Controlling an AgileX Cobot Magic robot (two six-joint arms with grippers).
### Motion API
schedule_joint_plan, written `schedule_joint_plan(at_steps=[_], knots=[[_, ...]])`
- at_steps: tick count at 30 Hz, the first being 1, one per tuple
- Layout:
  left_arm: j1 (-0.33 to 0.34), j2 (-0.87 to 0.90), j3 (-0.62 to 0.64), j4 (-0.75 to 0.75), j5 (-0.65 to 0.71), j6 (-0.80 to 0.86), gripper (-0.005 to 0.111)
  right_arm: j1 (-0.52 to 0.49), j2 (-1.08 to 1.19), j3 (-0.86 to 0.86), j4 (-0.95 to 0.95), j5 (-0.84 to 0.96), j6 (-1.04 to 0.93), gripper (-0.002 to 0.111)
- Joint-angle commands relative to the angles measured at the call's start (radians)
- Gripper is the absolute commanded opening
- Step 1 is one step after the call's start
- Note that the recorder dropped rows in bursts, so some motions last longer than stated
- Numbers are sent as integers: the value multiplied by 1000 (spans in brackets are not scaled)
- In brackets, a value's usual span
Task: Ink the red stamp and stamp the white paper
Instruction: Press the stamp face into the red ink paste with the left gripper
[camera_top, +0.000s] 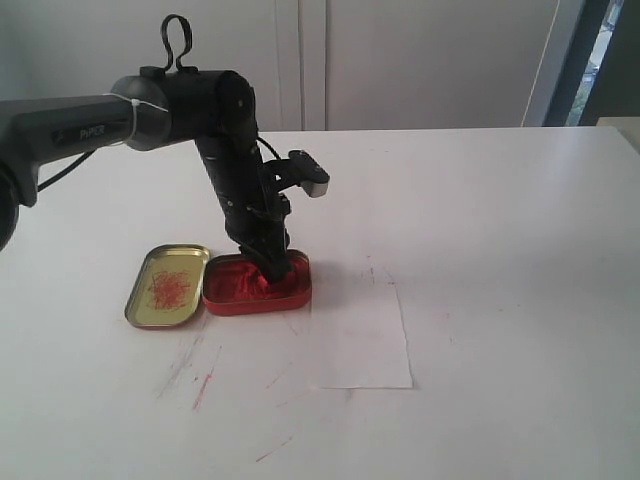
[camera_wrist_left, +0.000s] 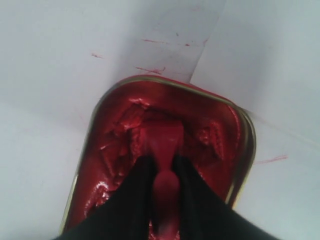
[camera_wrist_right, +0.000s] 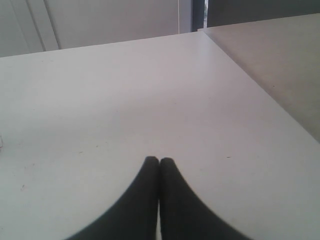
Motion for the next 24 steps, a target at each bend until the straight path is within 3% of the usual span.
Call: schedule_joint_plan(at_steps=[1,24], knots=[[2,47,54,91,-57,-15,0,-4,-5,5,-8,-15,5,0],[-5,-106,16,125,-25,-17,0,-4,-5,5,-8,-15,5,0]])
